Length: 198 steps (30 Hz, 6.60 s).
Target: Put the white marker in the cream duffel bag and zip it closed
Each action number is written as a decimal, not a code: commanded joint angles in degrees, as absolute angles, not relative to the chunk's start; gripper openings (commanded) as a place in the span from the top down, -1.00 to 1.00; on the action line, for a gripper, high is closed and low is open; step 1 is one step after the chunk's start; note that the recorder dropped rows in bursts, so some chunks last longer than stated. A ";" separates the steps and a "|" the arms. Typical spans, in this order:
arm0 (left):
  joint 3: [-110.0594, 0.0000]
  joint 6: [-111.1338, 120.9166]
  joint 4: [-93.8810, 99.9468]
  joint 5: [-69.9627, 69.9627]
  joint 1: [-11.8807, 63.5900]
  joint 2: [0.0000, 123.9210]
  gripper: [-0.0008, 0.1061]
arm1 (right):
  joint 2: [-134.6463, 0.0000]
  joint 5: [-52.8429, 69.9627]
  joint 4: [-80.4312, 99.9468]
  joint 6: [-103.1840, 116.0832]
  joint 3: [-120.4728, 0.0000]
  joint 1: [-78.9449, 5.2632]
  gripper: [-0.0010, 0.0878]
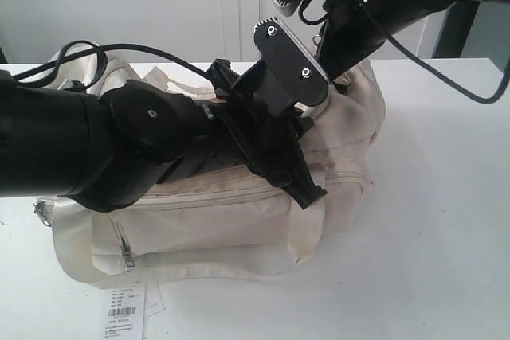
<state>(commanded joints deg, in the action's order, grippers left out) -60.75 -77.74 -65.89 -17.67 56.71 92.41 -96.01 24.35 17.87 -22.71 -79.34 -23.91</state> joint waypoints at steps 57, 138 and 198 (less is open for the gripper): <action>-60.75 -82.52 -88.01 -22.20 56.71 84.97 -0.15 | -94.40 50.76 13.14 -7.35 -89.84 -22.03 -0.18; -60.74 -17.83 -8.11 53.99 10.84 64.65 0.99 | -48.97 23.97 9.27 0.33 -40.46 -8.99 0.98; -29.79 3.47 0.98 24.27 5.29 18.88 0.99 | -21.44 12.78 26.59 21.15 -28.56 -8.99 0.98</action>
<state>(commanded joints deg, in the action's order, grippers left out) -29.79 3.47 0.98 24.27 5.29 18.88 -21.44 12.78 26.59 21.15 -28.56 -8.99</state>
